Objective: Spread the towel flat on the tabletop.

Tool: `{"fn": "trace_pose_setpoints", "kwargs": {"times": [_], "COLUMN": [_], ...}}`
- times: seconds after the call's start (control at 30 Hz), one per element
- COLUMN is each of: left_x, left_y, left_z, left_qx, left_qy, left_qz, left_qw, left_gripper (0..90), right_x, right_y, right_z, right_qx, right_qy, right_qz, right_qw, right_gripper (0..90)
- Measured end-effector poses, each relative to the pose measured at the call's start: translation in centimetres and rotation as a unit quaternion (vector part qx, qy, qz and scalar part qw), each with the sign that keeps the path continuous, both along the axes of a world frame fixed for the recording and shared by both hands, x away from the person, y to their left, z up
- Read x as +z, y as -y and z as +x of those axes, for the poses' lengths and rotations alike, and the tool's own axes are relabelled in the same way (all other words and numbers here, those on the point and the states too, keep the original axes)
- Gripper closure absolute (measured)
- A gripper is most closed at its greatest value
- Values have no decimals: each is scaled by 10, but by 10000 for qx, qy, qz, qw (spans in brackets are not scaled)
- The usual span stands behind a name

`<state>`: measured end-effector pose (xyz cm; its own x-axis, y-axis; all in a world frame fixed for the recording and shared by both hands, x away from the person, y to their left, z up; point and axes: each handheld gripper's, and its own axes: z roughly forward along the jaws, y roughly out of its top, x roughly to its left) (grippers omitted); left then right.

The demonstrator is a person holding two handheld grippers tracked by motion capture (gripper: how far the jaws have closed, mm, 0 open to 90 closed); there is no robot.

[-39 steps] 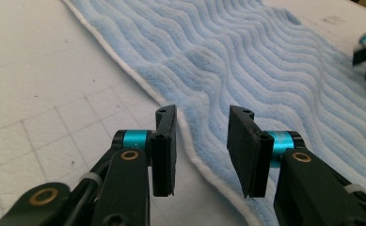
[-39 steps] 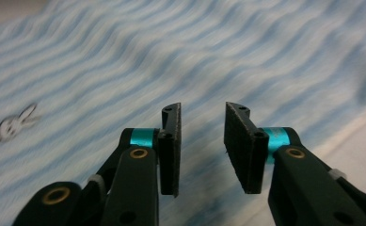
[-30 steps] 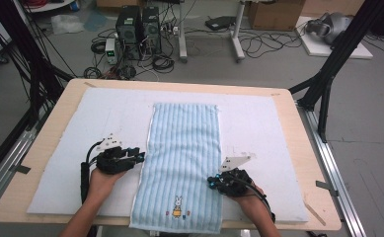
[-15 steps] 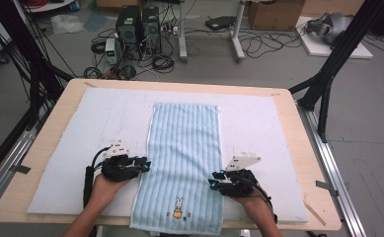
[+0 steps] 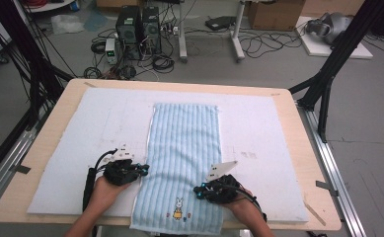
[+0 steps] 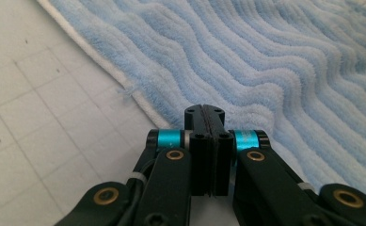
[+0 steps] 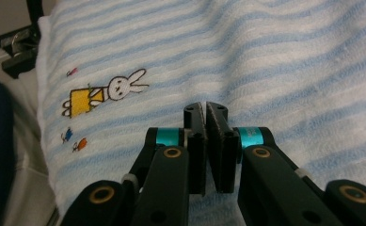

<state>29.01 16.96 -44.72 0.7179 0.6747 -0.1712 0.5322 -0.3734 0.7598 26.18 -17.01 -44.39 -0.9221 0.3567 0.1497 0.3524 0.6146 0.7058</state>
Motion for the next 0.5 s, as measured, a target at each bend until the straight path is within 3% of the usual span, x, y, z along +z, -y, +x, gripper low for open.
{"fn": "trace_pose_setpoints", "kwargs": {"times": [0.13, 0.27, 0.33, 0.4, 0.43, 0.5], "left_x": [1, 4, 5, 6, 6, 7], "left_y": [-7, -11, -13, -14, -15, -15], "left_z": [-8, -8, -3, 5, 9, 22], "left_qx": [-97, -49, 103, 253, 297, 444], "left_qy": [-144, 13, 107, 184, 222, 294], "left_qz": [-54, -194, -353, -436, -483, -538], "left_qw": [9998, 9998, 9993, 9986, 9981, 9971], "left_gripper": [889, 870, 770, 699, 692, 652], "right_x": [1, 3, 7, 11, 12, 11], "right_y": [4, 9, 13, 22, 27, 37], "right_z": [-2, -2, 2, 9, 13, 23], "right_qx": [407, 527, 243, -252, -641, -1333], "right_qy": [-252, -384, -360, -208, -103, 206], "right_qz": [-28, 135, 448, 726, 763, 582], "right_qw": [9988, 9978, 9981, 9968, 9950, 9892], "right_gripper": [872, 795, 717, 629, 625, 618]}}
